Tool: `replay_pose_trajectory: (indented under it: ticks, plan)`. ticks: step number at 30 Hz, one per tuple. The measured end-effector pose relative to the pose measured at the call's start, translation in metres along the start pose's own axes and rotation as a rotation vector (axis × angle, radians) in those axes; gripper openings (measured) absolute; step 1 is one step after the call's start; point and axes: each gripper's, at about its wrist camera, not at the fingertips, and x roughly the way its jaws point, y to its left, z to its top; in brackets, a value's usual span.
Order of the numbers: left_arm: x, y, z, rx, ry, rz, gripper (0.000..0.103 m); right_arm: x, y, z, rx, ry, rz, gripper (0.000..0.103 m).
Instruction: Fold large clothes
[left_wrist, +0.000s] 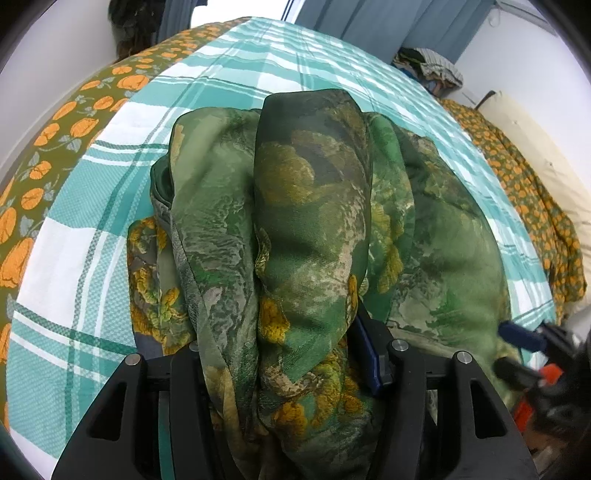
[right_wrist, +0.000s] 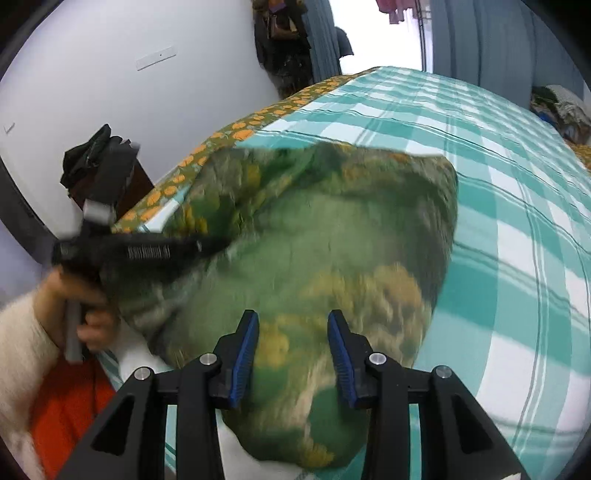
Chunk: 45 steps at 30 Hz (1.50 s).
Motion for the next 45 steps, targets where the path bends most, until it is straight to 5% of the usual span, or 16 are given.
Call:
replay_pose_trajectory:
  ticks: [4,8,12,16,22,31,33,38,41,43,45]
  plan:
    - [-0.001,0.002,0.001,-0.017,-0.003,-0.011,0.058,0.015,0.001,-0.001,0.017,0.007,-0.042,0.040]
    - [-0.020,0.017,0.003,-0.109,0.001,-0.109,0.071,-0.002,0.028,0.020,-0.067,0.018,-0.130,0.042]
    - [-0.055,0.045,0.004,-0.240,-0.028,-0.251,0.080,-0.008,0.056,0.039,-0.120,-0.039,-0.041,0.042]
    - [-0.080,0.092,-0.005,-0.357,-0.117,-0.250,0.090,0.012,0.072,0.048,-0.134,-0.056,0.048,0.042]
    - [-0.031,0.137,-0.024,-0.577,-0.038,-0.405,0.090,0.049,0.076,0.044,-0.145,0.044,0.037,0.042]
    - [-0.011,0.127,-0.016,-0.607,-0.113,-0.667,0.100,0.049,0.083,0.041,-0.164,0.055,0.015,0.042]
    - [-0.018,0.110,-0.008,-0.507,-0.105,-0.643,0.101,0.052,0.085,0.041,-0.170,0.064,0.001,0.042]
    - [-0.009,0.057,0.018,-0.262,0.007,-0.373,0.101,0.056,0.091,0.037,-0.191,0.062,-0.037,0.042]
    - [0.009,0.043,0.026,-0.177,0.101,-0.232,0.097,0.047,0.092,0.036,-0.195,0.044,-0.039,0.042]
    - [0.009,0.045,0.025,-0.187,0.115,-0.233,0.094,0.030,0.084,0.038,-0.163,0.021,0.002,0.040]
    - [0.009,0.046,0.027,-0.178,0.124,-0.223,0.089,0.004,0.063,0.037,-0.074,0.001,0.079,0.060]
